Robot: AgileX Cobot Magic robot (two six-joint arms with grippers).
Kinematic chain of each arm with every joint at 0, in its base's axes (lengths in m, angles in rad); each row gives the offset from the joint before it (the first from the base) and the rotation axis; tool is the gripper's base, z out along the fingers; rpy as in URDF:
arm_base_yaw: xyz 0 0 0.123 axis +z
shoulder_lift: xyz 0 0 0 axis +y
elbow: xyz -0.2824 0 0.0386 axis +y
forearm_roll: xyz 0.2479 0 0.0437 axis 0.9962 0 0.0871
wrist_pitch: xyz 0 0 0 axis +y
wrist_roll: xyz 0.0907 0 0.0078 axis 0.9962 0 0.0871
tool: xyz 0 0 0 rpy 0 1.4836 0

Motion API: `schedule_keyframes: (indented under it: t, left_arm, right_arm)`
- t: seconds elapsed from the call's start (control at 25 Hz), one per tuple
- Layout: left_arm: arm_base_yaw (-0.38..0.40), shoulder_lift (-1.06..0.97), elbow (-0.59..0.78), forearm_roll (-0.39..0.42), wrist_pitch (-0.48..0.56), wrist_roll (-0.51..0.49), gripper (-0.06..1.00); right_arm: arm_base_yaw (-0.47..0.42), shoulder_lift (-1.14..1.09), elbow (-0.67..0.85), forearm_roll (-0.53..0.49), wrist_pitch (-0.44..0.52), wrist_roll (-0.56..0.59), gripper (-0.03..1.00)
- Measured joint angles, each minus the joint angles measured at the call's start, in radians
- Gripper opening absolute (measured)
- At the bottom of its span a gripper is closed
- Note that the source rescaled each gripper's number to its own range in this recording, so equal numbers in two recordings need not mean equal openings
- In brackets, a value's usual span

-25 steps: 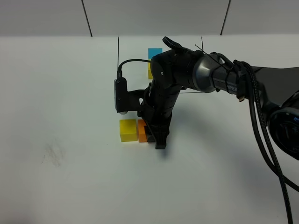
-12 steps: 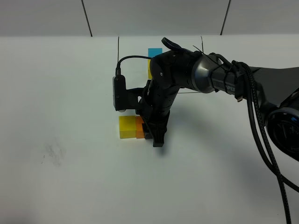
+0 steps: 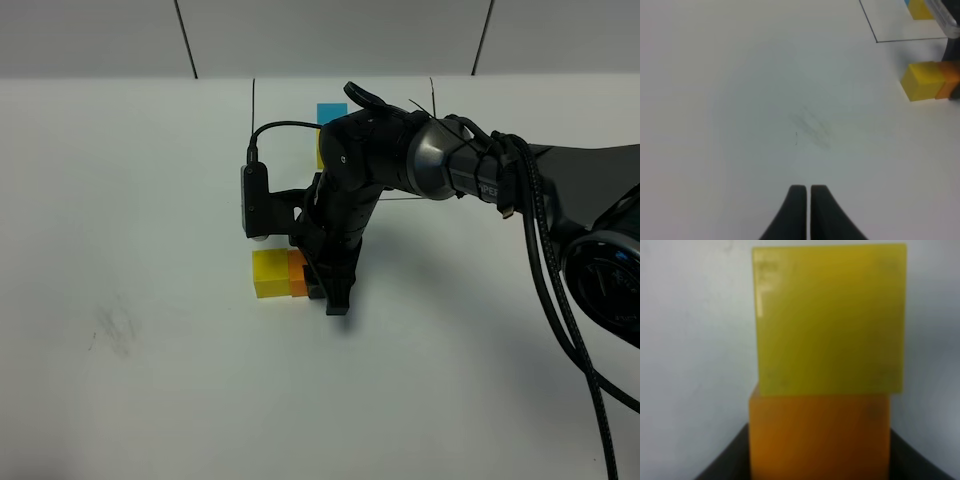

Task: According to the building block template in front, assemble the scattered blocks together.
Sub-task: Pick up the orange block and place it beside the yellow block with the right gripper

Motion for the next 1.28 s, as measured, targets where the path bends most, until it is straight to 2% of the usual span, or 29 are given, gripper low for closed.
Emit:
schedule_keyframes:
  t: [0.64,0.72,0.84,0.96,1.28]
  left_arm:
    - [0.000,0.000,0.000,0.000,0.000,0.000,0.00]
    - [0.000,0.000,0.000,0.000,0.000,0.000,0.00]
    - [0.000,0.000,0.000,0.000,0.000,0.000,0.00]
    - [0.000,0.000,0.000,0.000,0.000,0.000,0.00]
    - [0.000,0.000,0.000,0.000,0.000,0.000,0.00]
  right_arm:
    - [0.000,0.009,0.000,0.000,0.000,-0.001,0.52]
    - [0.000,0.009,0.000,0.005,0.004,-0.001,0.56]
    - [0.000,0.009,0.000,0.017,0.013,0.005,0.76]
    - [0.000,0.009,0.000,0.017,0.011,0.026,0.87]
    - [0.001,-0.015,0.004,-0.042,0.020,0.080,0.86]
